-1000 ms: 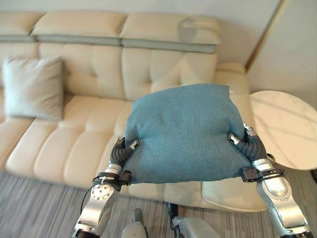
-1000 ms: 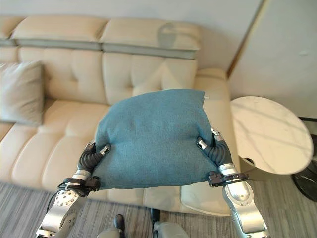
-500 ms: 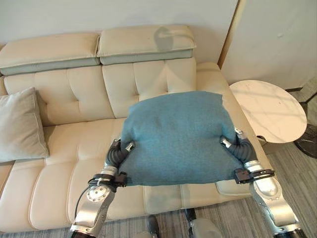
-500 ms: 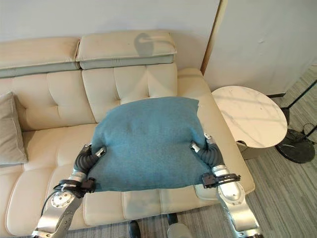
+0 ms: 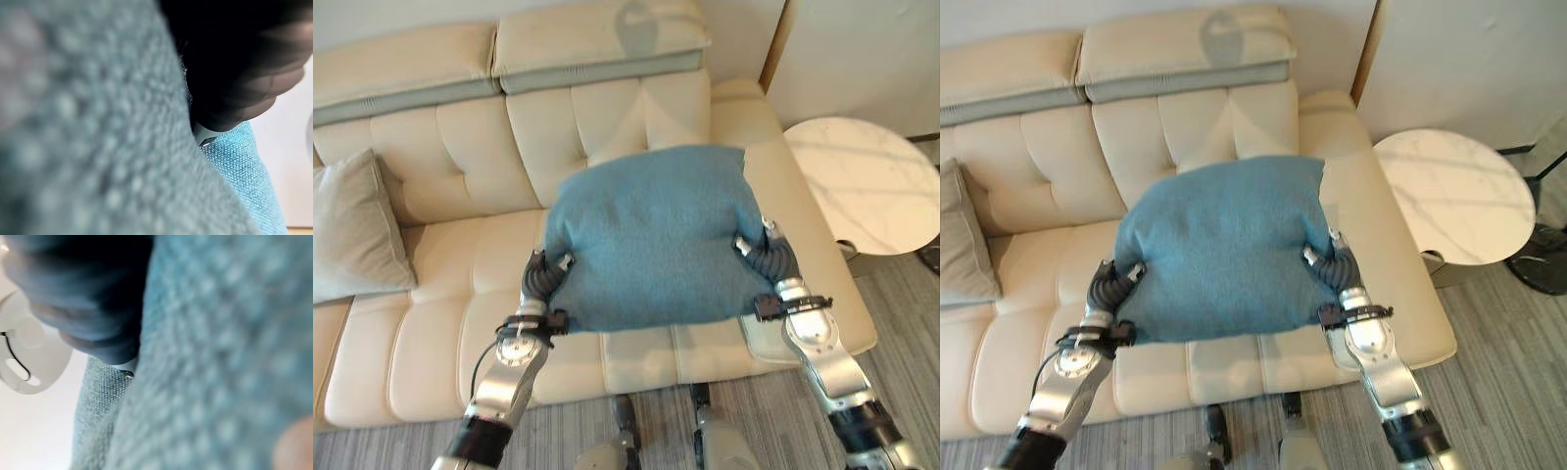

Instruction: Pick up all the scattered cushions and arrange them neatly on the sofa.

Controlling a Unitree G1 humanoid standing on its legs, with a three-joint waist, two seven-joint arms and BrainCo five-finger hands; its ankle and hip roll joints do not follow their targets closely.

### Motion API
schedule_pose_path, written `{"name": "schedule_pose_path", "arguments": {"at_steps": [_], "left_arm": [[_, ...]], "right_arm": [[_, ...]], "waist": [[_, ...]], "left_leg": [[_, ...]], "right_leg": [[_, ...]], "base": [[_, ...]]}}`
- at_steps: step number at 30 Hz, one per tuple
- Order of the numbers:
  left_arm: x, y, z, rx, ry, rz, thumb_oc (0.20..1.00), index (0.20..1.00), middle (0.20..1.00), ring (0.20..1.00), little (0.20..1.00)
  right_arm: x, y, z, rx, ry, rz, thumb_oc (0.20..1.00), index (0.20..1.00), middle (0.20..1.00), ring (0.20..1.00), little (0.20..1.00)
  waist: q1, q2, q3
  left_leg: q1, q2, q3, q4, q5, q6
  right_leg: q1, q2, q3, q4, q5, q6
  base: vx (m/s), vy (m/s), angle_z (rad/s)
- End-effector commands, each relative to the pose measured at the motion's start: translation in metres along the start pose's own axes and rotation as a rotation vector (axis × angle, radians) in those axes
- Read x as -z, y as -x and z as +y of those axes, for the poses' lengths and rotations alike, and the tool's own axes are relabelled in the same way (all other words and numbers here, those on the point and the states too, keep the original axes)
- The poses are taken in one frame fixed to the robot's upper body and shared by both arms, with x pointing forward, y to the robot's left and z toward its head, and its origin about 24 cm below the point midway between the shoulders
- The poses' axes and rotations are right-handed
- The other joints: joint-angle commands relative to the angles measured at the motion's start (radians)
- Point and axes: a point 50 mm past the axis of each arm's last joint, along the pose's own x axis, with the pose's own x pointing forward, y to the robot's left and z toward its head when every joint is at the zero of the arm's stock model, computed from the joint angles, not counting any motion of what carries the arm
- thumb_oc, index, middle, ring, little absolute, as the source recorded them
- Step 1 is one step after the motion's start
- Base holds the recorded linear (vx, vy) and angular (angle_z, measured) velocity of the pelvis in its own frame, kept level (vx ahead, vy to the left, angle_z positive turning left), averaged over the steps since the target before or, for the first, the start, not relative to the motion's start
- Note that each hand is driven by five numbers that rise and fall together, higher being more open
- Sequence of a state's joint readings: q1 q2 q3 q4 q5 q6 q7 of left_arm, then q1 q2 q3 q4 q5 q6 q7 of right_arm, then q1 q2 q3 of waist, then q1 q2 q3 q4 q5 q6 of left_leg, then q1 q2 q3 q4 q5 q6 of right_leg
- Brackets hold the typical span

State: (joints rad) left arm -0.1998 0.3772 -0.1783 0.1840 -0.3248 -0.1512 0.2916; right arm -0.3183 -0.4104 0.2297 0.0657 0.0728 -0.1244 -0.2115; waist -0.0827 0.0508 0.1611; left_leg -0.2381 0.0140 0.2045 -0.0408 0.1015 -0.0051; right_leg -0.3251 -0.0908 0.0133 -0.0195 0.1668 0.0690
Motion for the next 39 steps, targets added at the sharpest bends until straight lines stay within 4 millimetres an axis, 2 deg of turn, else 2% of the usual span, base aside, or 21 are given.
{"name": "schedule_pose_path", "arguments": {"at_steps": [1,4,5,6,7,8,9,10,13,14,15,16,17,18,19,22,23,28,31,35,39], "left_arm": [[-0.092,-0.04,-0.045,0.116,0.005,-0.435,0.2,0.2,0.2,0.2,0.2],[-0.144,-0.072,-0.059,0.086,-0.057,-0.582,0.2,0.2,0.2,0.2,0.2],[-0.184,-0.088,-0.06,0.041,-0.108,-0.683,0.2,0.2,0.2,0.2,0.2],[-0.186,-0.089,-0.06,0.041,-0.107,-0.686,0.2,0.2,0.2,0.2,0.2],[-0.23,-0.095,-0.059,-0.006,-0.135,-0.81,0.2,0.2,0.2,0.2,0.2],[-0.232,-0.095,-0.06,-0.006,-0.134,-0.815,0.2,0.2,0.2,0.2,0.2],[-0.266,-0.097,-0.058,-0.045,-0.152,-0.897,0.2,0.2,0.2,0.2,0.2],[-0.268,-0.097,-0.058,-0.045,-0.151,-0.901,0.2,0.2,0.2,0.2,0.2],[-0.317,-0.098,-0.044,-0.162,-0.178,-0.992,0.2,0.2,0.2,0.2,0.2],[-0.319,-0.098,-0.044,-0.163,-0.177,-0.995,0.2,0.2,0.2,0.2,0.2],[-0.327,-0.103,-0.04,-0.206,-0.185,-0.972,0.787,0.787,0.787,0.787,0.787],[-0.327,-0.108,-0.036,-0.222,-0.219,-0.939,1.0,1.0,1.0,1.0,1.0],[-0.328,-0.108,-0.036,-0.221,-0.217,-0.941,1.0,1.0,1.0,1.0,1.0],[-0.33,-0.111,-0.033,-0.227,-0.243,-0.923,1.0,1.0,1.0,1.0,1.0],[-0.328,-0.112,-0.033,-0.221,-0.255,-0.906,1.0,1.0,1.0,1.0,1.0],[-0.291,-0.129,-0.016,-0.212,-0.317,-0.74,1.0,1.0,1.0,1.0,1.0],[-0.265,-0.136,-0.009,-0.206,-0.288,-0.642,1.0,1.0,1.0,1.0,1.0],[-0.151,-0.137,0.007,-0.149,-0.151,-0.293,1.0,1.0,1.0,1.0,1.0],[-0.129,-0.128,0.018,-0.124,-0.151,-0.261,1.0,1.0,1.0,1.0,1.0],[-0.145,-0.101,0.035,-0.066,-0.196,-0.429,1.0,1.0,1.0,1.0,1.0],[-0.135,-0.073,0.052,-0.027,-0.279,-0.464,1.0,1.0,1.0,1.0,1.0]], "right_arm": [[-0.098,-0.047,0.028,0.032,-0.067,-0.454,0.2,0.2,0.2,0.2,0.2],[-0.143,-0.079,0.023,0.141,-0.006,-0.59,0.2,0.2,0.2,0.2,0.2],[-0.174,-0.095,0.018,0.22,0.04,-0.678,0.2,0.2,0.2,0.2,0.2],[-0.175,-0.095,0.017,0.222,0.04,-0.682,0.2,0.2,0.2,0.2,0.2],[-0.207,-0.107,0.006,0.31,0.111,-0.771,0.2,0.2,0.2,0.2,0.2],[-0.209,-0.108,0.006,0.313,0.111,-0.776,0.2,0.2,0.2,0.2,0.2],[-0.234,-0.114,-0.006,0.385,0.173,-0.844,0.2,0.2,0.2,0.2,0.2],[-0.236,-0.114,-0.006,0.388,0.174,-0.847,0.2,0.2,0.2,0.2,0.2],[-0.271,-0.125,-0.028,0.512,0.215,-0.892,0.2,0.2,0.2,0.2,0.2],[-0.273,-0.125,-0.028,0.514,0.214,-0.896,0.2,0.2,0.2,0.2,0.2],[-0.273,-0.134,-0.03,0.504,0.229,-0.849,0.2,0.2,0.2,0.2,0.2],[-0.267,-0.141,-0.036,0.495,0.255,-0.794,0.511,0.511,0.511,0.511,0.511],[-0.268,-0.141,-0.037,0.495,0.254,-0.796,0.576,0.576,0.576,0.576,0.576],[-0.259,-0.147,-0.042,0.482,0.275,-0.733,1.0,1.0,1.0,1.0,1.0],[-0.244,-0.153,-0.043,0.439,0.26,-0.651,1.0,1.0,1.0,1.0,1.0],[-0.18,-0.166,-0.044,0.3,0.282,-0.361,1.0,1.0,1.0,1.0,1.0],[-0.154,-0.166,-0.041,0.255,0.247,-0.264,1.0,1.0,1.0,1.0,1.0],[-0.091,-0.147,-0.05,0.233,0.153,-0.09,1.0,1.0,1.0,1.0,1.0],[-0.077,-0.132,-0.065,0.237,0.138,-0.092,1.0,1.0,1.0,1.0,1.0],[-0.07,-0.103,-0.08,0.165,0.229,-0.16,1.0,1.0,1.0,1.0,1.0],[-0.059,-0.071,-0.088,0.093,0.312,-0.181,1.0,1.0,1.0,1.0,1.0]], "waist": [[0.011,-0.035,0.017],[0.021,-0.023,0.039],[0.031,-0.014,0.05],[0.031,-0.014,0.052],[0.042,-0.005,0.061],[0.042,-0.005,0.063],[0.049,0.003,0.064],[0.049,0.003,0.065],[0.065,0.017,0.059],[0.065,0.017,0.06],[0.07,0.021,0.059],[0.072,0.022,0.059],[0.072,0.023,0.06],[0.072,0.024,0.063],[0.074,0.024,0.068],[0.078,0.017,0.084],[0.075,0.01,0.094],[0.063,-0.016,0.131],[0.06,-0.029,0.14],[0.066,-0.045,0.141],[0.065,-0.064,0.133]], "left_leg": [[-0.029,0.004,-0.048,0.157,-0.206,-0.045],[-0.11,0.004,-0.074,0.163,-0.186,-0.054],[-0.155,0.0,-0.09,0.158,-0.168,-0.058],[-0.158,-0.001,-0.09,0.159,-0.168,-0.058],[-0.205,-0.006,-0.105,0.148,-0.149,-0.062],[-0.209,-0.006,-0.106,0.149,-0.148,-0.062],[-0.249,-0.005,-0.119,0.133,-0.128,-0.064],[-0.253,-0.005,-0.119,0.133,-0.128,-0.064],[-0.327,-0.005,-0.142,0.092,-0.088,-0.07],[-0.33,-0.005,-0.142,0.091,-0.086,-0.071],[-0.346,-0.001,-0.148,0.051,-0.059,-0.077],[-0.352,0.001,-0.152,0.029,-0.042,-0.081],[-0.353,0.001,-0.153,0.026,-0.04,-0.081],[-0.351,0.002,-0.155,0.008,-0.029,-0.084],[-0.351,0.001,-0.156,-0.002,-0.019,-0.086],[-0.336,-0.001,-0.164,-0.022,0.0,-0.092],[-0.326,-0.002,-0.162,-0.025,0.003,-0.095],[-0.283,-0.003,-0.153,-0.019,-0.004,-0.1],[-0.258,-0.005,-0.147,-0.017,-0.012,-0.1],[-0.215,-0.009,-0.14,0.014,-0.047,-0.093],[-0.181,-0.016,-0.136,0.058,-0.079,-0.081]], "right_leg": [[-0.089,-0.04,0.011,0.048,-0.042,0.081],[-0.154,-0.039,0.007,0.053,-0.036,0.082],[-0.194,-0.037,0.006,0.051,-0.031,0.084],[-0.196,-0.037,0.006,0.052,-0.031,0.084],[-0.243,-0.036,0.001,0.05,-0.023,0.088],[-0.247,-0.036,0.0,0.051,-0.023,0.088],[-0.289,-0.037,-0.005,0.049,-0.022,0.091],[-0.293,-0.037,-0.006,0.05,-0.022,0.09],[-0.374,-0.035,-0.006,0.049,-0.017,0.095],[-0.378,-0.035,-0.007,0.05,-0.017,0.095],[-0.401,-0.032,-0.013,0.043,-0.013,0.099],[-0.411,-0.033,-0.018,0.039,-0.01,0.101],[-0.413,-0.033,-0.02,0.039,-0.009,0.101],[-0.417,-0.031,-0.024,0.035,-0.006,0.102],[-0.418,-0.029,-0.026,0.032,-0.004,0.102],[-0.405,-0.024,-0.041,0.021,0.004,0.098],[-0.394,-0.025,-0.045,0.018,0.008,0.097],[-0.344,-0.028,-0.057,0.012,0.007,0.094],[-0.312,-0.033,-0.064,0.002,0.013,0.096],[-0.263,-0.039,-0.068,-0.002,0.013,0.099],[-0.208,-0.051,-0.07,-0.004,0.013,0.103]], "base": [[-0.09,-0.05,0.21],[-0.06,-0.067,0.13],[-0.05,-0.059,0.17],[-0.07,-0.084,0.14],[-0.04,-0.046,0.12],[-0.06,-0.074,0.11],[-0.02,-0.029,0.09],[-0.03,-0.05,0.11],[-0.01,-0.052,0.06],[-0.01,-0.063,0.04],[0.0,-0.073,0.05],[0.0,-0.073,0.03],[0.0,-0.058,0.06],[0.0,-0.041,0.12],[0.0,-0.079,0.14],[0.0,-0.058,0.17],[-0.01,-0.032,0.14],[-0.04,0.012,0.01],[-0.08,0.049,0.11],[-0.06,0.051,-0.02],[-0.02,0.035,-0.16]]}}
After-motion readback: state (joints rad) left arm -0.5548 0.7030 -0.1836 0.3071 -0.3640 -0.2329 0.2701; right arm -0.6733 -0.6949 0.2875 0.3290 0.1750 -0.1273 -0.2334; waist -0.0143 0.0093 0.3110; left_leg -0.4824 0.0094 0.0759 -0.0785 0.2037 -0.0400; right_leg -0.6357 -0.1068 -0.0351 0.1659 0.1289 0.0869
